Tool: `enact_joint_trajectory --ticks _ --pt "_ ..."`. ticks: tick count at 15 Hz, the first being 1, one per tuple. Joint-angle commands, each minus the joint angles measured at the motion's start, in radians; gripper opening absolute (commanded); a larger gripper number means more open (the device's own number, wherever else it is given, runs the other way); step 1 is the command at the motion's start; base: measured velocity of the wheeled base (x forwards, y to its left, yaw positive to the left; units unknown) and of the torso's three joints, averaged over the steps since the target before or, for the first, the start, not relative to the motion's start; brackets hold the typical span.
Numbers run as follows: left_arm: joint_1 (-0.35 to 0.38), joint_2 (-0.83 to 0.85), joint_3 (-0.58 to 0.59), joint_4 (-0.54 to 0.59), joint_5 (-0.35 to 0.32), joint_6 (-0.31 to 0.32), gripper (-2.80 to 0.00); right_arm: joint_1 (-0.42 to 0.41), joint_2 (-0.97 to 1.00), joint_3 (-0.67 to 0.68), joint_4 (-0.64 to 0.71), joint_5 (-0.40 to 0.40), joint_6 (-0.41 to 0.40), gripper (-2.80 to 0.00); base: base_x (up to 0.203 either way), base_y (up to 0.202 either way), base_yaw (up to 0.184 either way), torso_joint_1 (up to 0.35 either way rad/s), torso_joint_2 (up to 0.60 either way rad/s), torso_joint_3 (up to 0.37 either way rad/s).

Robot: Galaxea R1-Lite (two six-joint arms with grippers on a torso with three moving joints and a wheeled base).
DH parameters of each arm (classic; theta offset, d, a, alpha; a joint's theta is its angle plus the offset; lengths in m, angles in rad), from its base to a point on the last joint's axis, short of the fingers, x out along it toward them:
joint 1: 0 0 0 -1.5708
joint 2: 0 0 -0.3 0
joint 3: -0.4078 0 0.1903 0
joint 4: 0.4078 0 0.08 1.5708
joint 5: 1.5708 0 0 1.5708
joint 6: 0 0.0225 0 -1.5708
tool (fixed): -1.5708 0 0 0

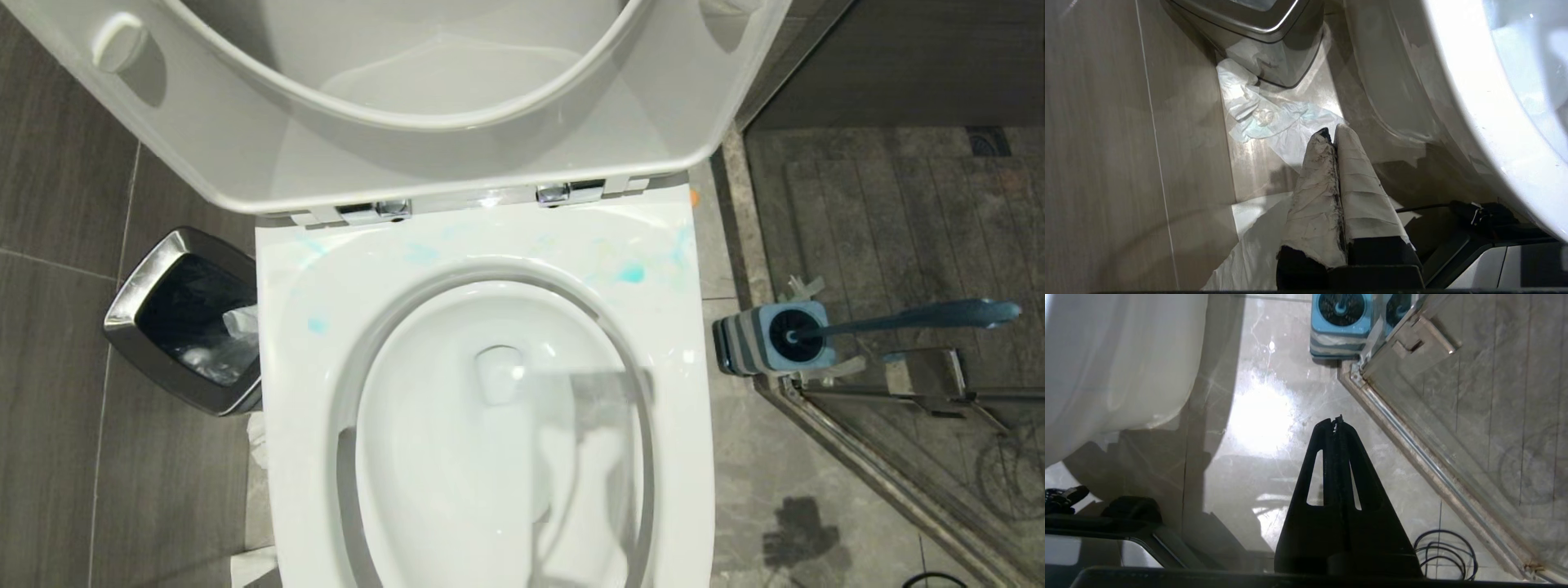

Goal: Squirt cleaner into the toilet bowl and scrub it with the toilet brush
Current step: Pour in the cleaning agent

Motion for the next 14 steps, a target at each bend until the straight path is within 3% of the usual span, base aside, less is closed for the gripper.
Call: enact_joint_trajectory --ticks 1,5,14 --pt "0.0 0.001 0.001 -0.001 0.0 0.0 -2.8 0.0 0.0 0.001 0.0 0.0 -0.001 -2.8 0.0 0.0 0.0 0.007 0.0 -0.194" --pt "0.0 0.0 0.002 -0.001 -0.002 -0.002 -2.8 0.0 0.002 0.001 0.0 0.0 -0.001 -2.8 0.0 0.0 0.0 0.005 0.0 -0.147" --pt "0.0 0.0 0.002 -0.003 0.005 -0.032 -2.8 0.0 0.0 0.0 0.0 0.0 -0.001 -2.8 0.0 0.0 0.0 0.0 0.0 -0.005"
